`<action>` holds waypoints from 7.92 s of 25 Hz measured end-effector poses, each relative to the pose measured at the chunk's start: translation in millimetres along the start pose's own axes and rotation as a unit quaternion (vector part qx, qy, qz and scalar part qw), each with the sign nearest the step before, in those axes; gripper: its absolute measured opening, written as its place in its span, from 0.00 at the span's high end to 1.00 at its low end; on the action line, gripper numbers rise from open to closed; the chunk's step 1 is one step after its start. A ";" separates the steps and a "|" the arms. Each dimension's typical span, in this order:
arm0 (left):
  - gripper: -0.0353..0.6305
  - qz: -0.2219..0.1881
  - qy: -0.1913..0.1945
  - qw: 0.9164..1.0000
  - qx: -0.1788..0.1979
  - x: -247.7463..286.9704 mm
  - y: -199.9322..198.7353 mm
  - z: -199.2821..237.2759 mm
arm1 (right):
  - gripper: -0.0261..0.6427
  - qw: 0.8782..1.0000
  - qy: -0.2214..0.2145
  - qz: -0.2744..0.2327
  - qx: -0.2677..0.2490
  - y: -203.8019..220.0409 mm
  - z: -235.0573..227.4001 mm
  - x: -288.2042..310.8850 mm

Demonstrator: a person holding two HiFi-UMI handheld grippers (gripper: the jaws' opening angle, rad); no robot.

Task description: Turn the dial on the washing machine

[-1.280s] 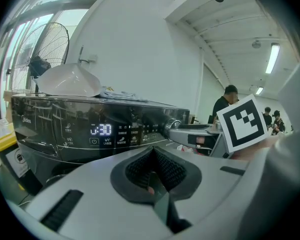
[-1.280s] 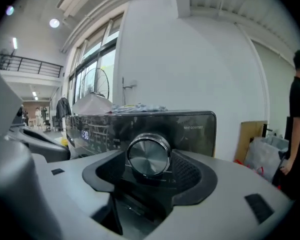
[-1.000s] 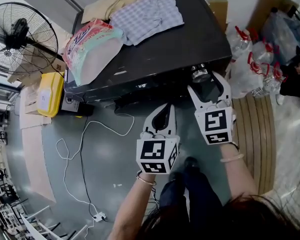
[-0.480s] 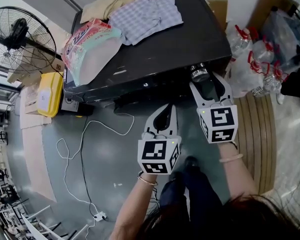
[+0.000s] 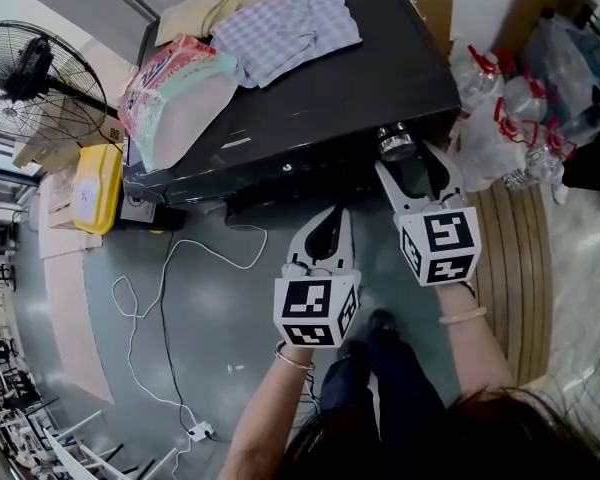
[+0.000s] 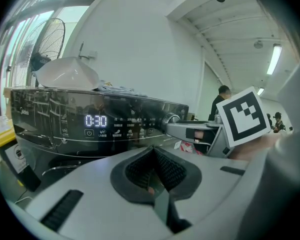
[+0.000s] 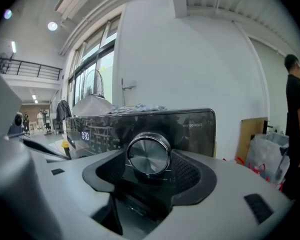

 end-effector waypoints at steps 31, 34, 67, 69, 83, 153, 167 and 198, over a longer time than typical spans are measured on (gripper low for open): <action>0.92 0.005 0.003 1.000 -0.008 3.7 3.2 -3.3 | 0.53 0.993 -0.013 -0.022 0.114 3.1 -5.9 0.7; 0.92 0.005 0.003 1.000 -0.007 3.3 3.1 -3.1 | 0.51 0.999 0.000 -0.013 0.042 1.3 -2.2 -0.2; 0.92 0.006 0.000 1.000 -0.011 0.1 4.9 -4.0 | 0.50 0.991 0.027 0.002 -0.132 -2.4 16.0 -0.4; 0.92 0.006 0.000 1.000 -0.011 0.2 4.6 -4.4 | 0.54 0.988 0.032 0.004 -0.148 -2.3 16.6 -0.3; 0.92 0.003 -0.002 1.000 -0.013 2.7 1.9 -4.0 | 0.54 0.999 0.011 -0.016 0.031 0.9 -0.1 -1.9; 0.92 -0.031 -0.026 0.998 0.043 -161.1 -135.7 -34.4 | 0.92 0.999 -0.050 -0.017 0.002 -98.5 95.5 -179.1; 0.93 -0.059 -0.035 0.997 0.042 -224.6 -152.4 -45.0 | 0.92 0.998 -0.054 -0.035 -0.008 -107.8 132.7 -233.1; 0.92 -0.103 -0.056 0.992 0.054 -371.7 -150.2 -59.7 | 0.92 0.993 -0.056 -0.097 -0.046 -115.2 225.6 -359.2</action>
Point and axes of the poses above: the fingertips, and each gripper's own axes: x forward along the fingers, z to its left, y out of its underside, the point moved 10 cm from there along -x, backward along the fingers, and after that the axes turned 15 degrees about x, right-handed, at the moved point
